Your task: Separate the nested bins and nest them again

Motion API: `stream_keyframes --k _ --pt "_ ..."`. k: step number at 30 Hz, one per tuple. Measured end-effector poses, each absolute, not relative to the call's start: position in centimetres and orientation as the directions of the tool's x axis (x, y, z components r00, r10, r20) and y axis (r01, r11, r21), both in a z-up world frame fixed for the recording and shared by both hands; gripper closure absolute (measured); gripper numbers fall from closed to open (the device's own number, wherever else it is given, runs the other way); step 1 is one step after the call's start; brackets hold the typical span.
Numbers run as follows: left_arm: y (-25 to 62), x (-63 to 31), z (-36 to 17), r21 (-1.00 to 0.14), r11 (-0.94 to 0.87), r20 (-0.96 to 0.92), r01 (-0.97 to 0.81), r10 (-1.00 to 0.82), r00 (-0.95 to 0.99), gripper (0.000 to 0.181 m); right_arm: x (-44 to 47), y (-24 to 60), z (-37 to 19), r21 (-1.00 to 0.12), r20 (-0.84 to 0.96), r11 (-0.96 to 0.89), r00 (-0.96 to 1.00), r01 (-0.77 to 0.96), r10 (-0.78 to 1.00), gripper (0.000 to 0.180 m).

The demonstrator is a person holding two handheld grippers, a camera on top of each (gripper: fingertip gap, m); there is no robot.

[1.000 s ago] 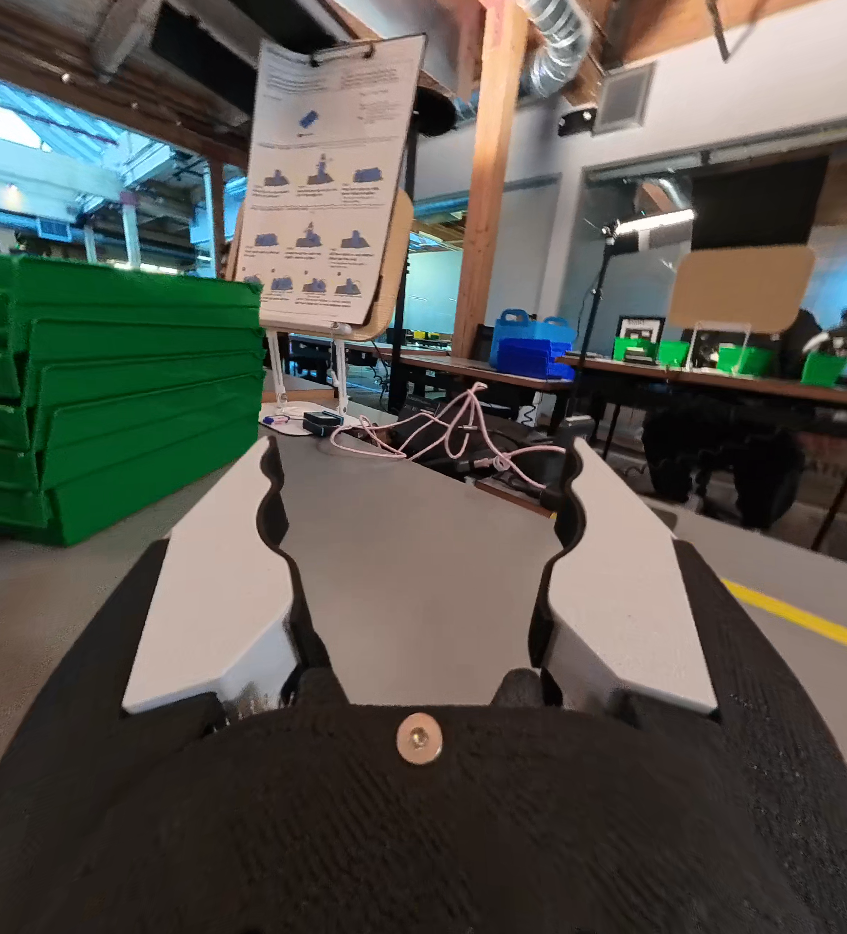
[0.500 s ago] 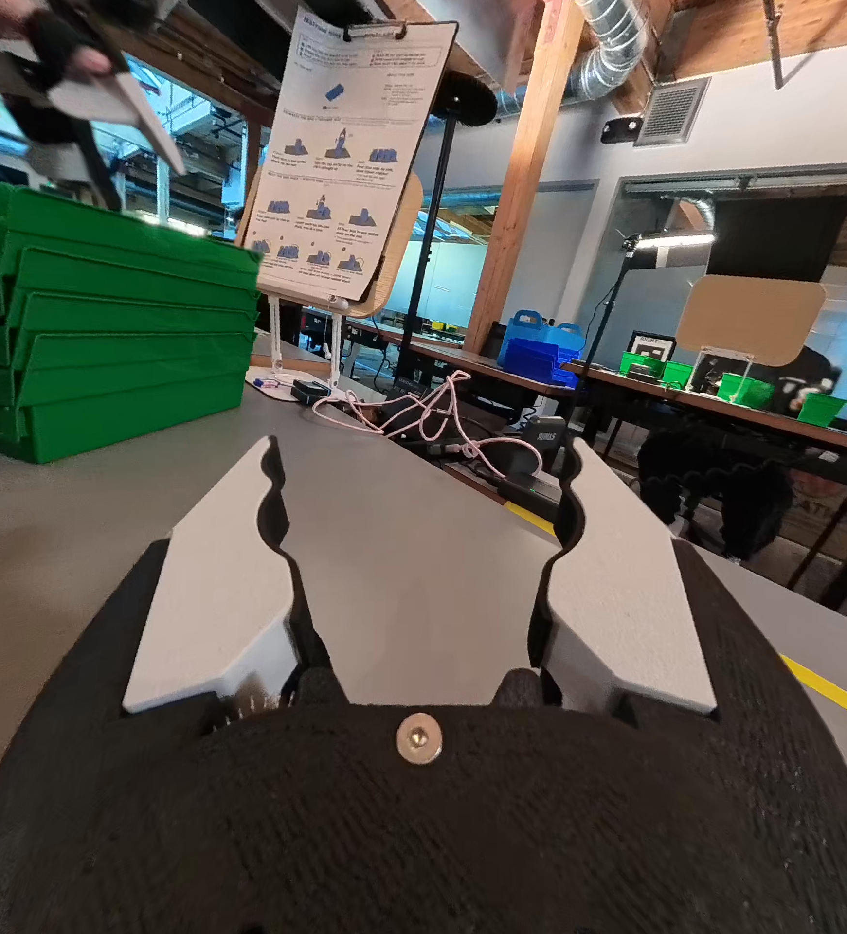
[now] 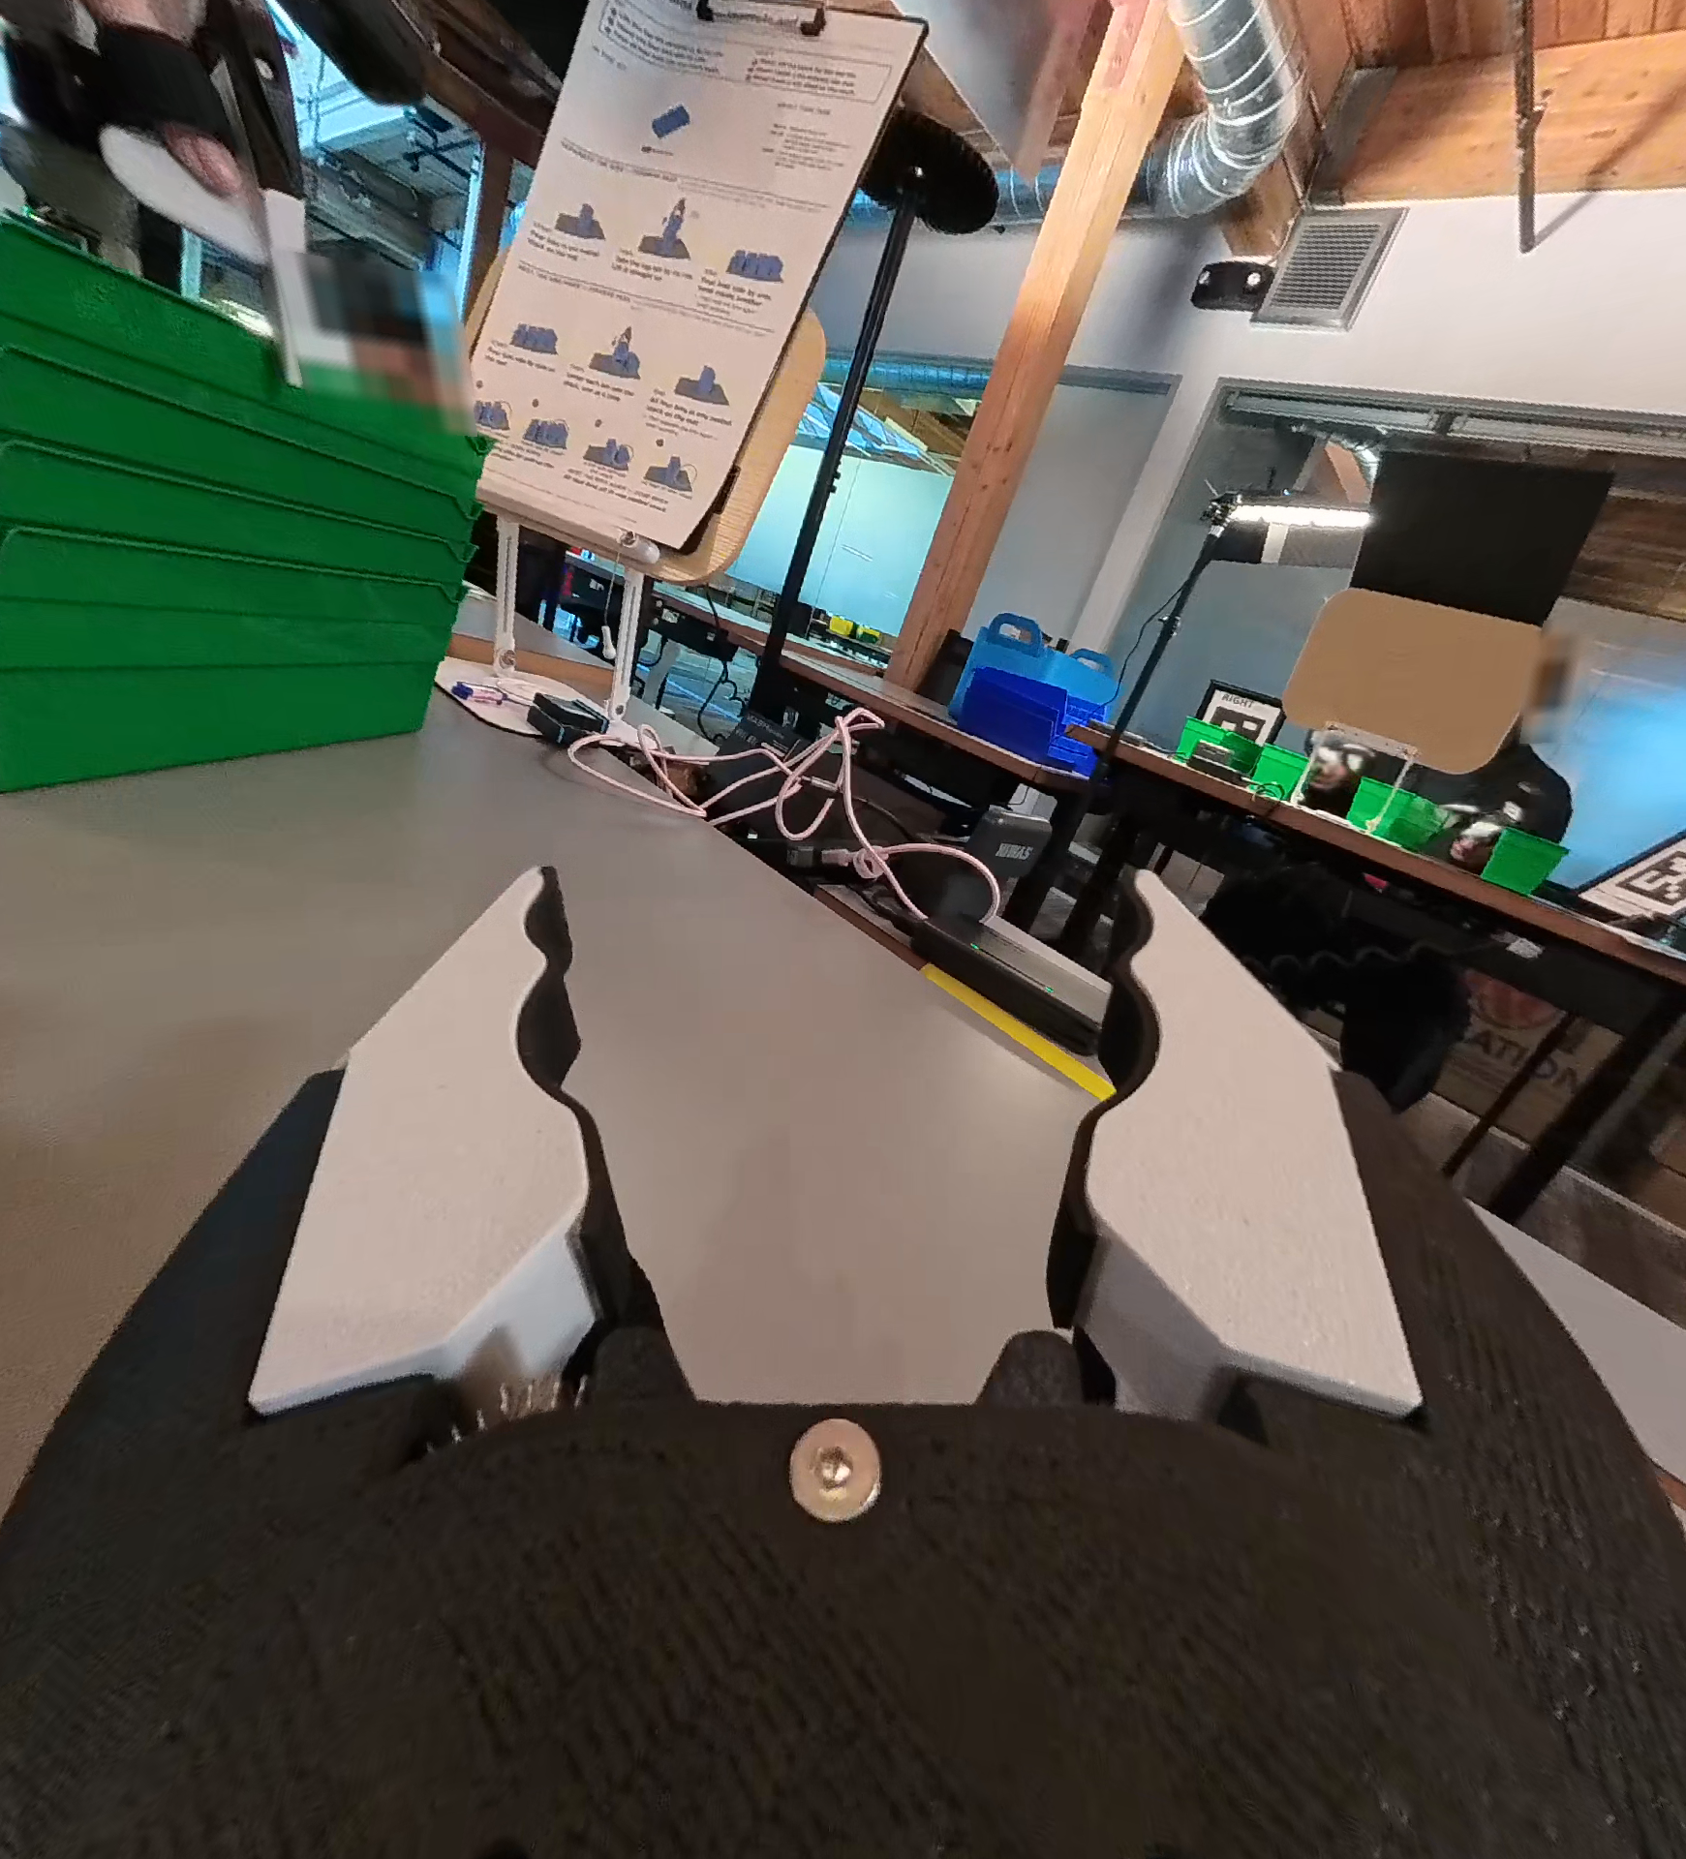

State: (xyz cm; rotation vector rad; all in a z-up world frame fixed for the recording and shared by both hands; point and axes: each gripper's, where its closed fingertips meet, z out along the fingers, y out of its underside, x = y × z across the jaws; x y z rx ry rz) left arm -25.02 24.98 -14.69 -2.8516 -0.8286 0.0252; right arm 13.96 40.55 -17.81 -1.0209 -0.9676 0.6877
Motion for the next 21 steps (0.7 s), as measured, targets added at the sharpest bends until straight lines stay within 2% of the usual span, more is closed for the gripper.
stream_keyframes --k 7,10,16,21 --pt "23.3 -25.3 -14.0 -0.070 -0.853 0.064 0.517 0.514 0.856 0.073 13.9 40.5 -18.0 -0.917 0.351 0.399 0.427 -0.024 0.833 0.074" --pt "22.3 -26.2 -13.1 -0.064 -0.856 0.032 0.514 0.513 0.858 0.081 14.1 40.9 -17.9 -0.916 0.352 0.400 0.438 -0.019 0.827 0.075" --pt "22.9 -26.6 -8.7 -0.165 -0.846 0.027 0.506 0.509 0.860 0.081 14.7 41.9 -17.9 -0.922 0.333 0.386 0.463 -0.019 0.821 0.075" --pt "24.6 -25.6 -3.2 -0.294 -0.859 -0.046 0.418 0.450 0.892 0.084 16.6 44.2 -17.6 -0.888 0.409 0.458 0.537 0.046 0.738 0.077"
